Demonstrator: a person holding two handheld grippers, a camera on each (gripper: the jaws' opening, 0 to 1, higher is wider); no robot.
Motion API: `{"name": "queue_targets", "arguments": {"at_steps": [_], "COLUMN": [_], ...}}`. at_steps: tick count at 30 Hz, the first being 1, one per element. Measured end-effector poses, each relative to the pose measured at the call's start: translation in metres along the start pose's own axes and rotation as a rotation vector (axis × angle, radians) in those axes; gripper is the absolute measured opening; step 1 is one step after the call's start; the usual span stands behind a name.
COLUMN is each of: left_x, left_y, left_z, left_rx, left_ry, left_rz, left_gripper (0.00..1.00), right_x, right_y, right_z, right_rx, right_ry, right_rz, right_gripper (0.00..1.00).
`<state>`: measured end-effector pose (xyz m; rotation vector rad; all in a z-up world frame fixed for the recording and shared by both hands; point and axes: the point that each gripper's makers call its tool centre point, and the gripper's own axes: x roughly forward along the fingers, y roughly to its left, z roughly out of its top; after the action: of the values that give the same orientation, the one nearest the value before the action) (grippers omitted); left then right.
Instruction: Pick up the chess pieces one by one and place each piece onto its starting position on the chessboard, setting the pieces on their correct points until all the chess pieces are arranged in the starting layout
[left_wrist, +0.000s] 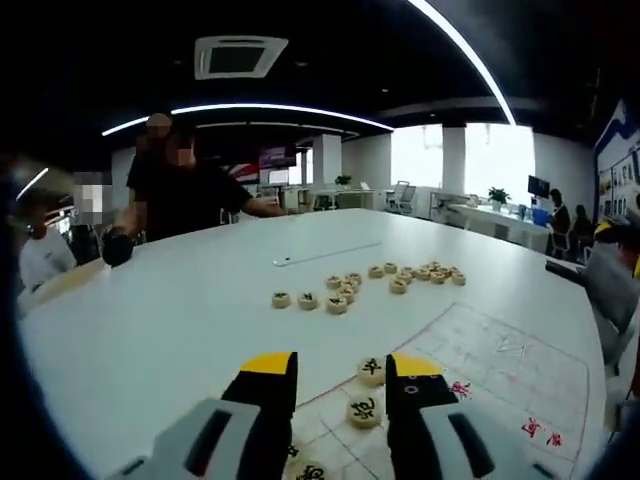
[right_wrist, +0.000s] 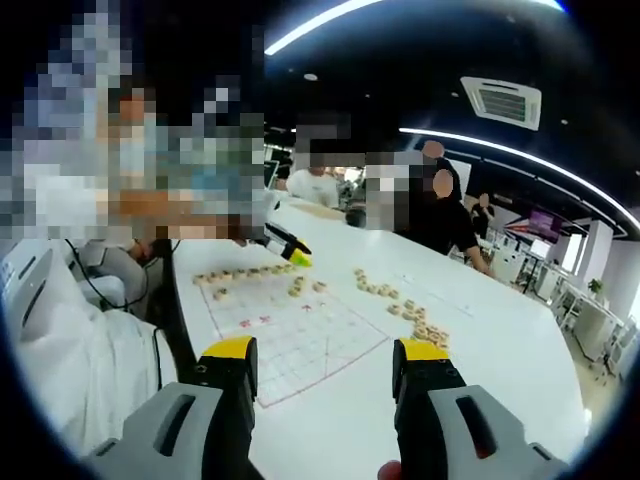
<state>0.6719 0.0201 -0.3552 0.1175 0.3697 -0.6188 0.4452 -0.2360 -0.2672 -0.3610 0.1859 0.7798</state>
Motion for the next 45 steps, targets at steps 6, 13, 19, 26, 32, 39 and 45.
{"name": "queue_targets", "arguments": {"at_steps": [6, 13, 19, 26, 32, 39, 45], "left_x": [0.019, 0.048, 0.073, 0.101, 0.126, 0.144, 0.153], "left_y": [0.019, 0.046, 0.068, 0.069, 0.072, 0.08, 0.081], "left_z": [0.008, 0.003, 0.0, 0.004, -0.002, 0.005, 0.009], "left_rx": [-0.009, 0.015, 0.013, 0.015, 0.007, -0.026, -0.026], "left_ry": [-0.003, 0.026, 0.059, 0.061, 0.081, 0.069, 0.073], "left_rz": [0.057, 0.127, 0.168, 0.164, 0.157, 0.173, 0.179], "left_gripper": [0.37, 0.37, 0.36, 0.35, 0.36, 0.35, 0.27], "right_x": [-0.003, -0.001, -0.001, -0.002, -0.002, -0.006, -0.005], "right_y": [-0.002, -0.002, -0.004, -0.005, -0.011, -0.019, -0.026], "right_z": [0.001, 0.0, -0.001, -0.001, -0.005, -0.008, -0.015], "right_rx": [0.004, 0.005, 0.008, 0.013, 0.022, 0.042, 0.061], "right_ry": [-0.006, -0.006, -0.006, -0.01, -0.008, -0.015, -0.012], "right_rz": [-0.006, -0.002, -0.002, -0.002, -0.011, -0.023, -0.032], "right_gripper": [0.55, 0.55, 0.55, 0.55, 0.55, 0.55, 0.55]}}
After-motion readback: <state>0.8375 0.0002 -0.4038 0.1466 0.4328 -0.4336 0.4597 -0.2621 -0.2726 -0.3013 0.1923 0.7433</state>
